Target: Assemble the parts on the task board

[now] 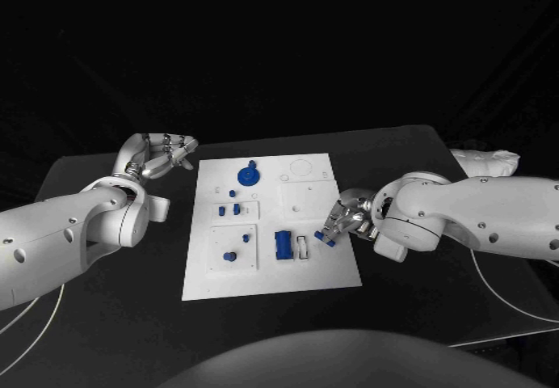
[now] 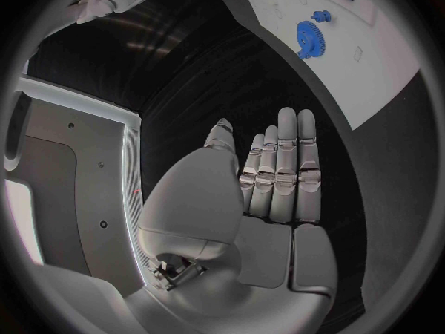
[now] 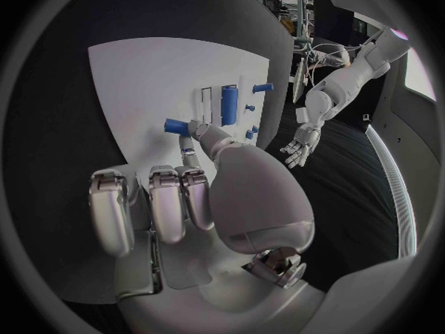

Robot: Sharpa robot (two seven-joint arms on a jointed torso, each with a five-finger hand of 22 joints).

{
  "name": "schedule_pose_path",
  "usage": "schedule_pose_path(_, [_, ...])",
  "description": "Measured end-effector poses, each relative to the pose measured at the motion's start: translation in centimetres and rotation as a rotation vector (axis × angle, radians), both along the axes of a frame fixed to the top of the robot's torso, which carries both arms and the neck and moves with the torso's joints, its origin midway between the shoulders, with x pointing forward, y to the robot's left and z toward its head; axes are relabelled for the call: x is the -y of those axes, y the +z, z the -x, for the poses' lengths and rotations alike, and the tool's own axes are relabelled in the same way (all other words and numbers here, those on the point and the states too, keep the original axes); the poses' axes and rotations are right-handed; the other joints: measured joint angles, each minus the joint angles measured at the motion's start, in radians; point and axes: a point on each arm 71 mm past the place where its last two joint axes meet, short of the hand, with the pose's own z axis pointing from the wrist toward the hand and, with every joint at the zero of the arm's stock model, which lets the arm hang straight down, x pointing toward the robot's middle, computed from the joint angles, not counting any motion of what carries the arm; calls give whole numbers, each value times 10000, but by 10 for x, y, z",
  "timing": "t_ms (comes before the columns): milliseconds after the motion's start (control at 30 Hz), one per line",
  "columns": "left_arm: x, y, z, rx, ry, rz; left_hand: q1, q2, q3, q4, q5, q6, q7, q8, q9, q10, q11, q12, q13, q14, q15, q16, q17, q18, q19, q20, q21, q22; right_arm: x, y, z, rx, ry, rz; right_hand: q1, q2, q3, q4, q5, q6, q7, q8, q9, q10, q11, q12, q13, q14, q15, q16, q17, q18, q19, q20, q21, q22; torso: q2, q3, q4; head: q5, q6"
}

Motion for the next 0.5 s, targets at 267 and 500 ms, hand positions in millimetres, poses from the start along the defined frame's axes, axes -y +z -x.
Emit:
schedule_pose_path(267, [0, 0, 0, -2, -4, -1, 0, 0, 0, 0, 0, 0, 0, 0, 0, 0, 0, 0, 0, 0, 0, 0, 0, -1, 0, 0, 0, 0, -2, -3, -1, -740, -788, -880, -91, -91, -4, 4, -200, 137, -27, -61, -89, 0, 0, 0, 0, -1, 0, 0, -1, 0, 0, 0, 0, -1, 0, 0, 9, 3, 0])
schedule_pose_path(500, [1, 0, -1, -3, -11, -2, 0, 0, 0, 0, 0, 0, 0, 0, 0, 0, 0, 0, 0, 0, 0, 0, 0, -1, 0, 0, 0, 0, -2, -7, -2, -1593, -1633, -1587, -158, -158, -104, 103, -401, 206, -24, -137, -194, 0, 1, 0, 0, -1, 0, 0, -2, 0, 0, 0, 0, -2, -7, -9, 11, 7, 0])
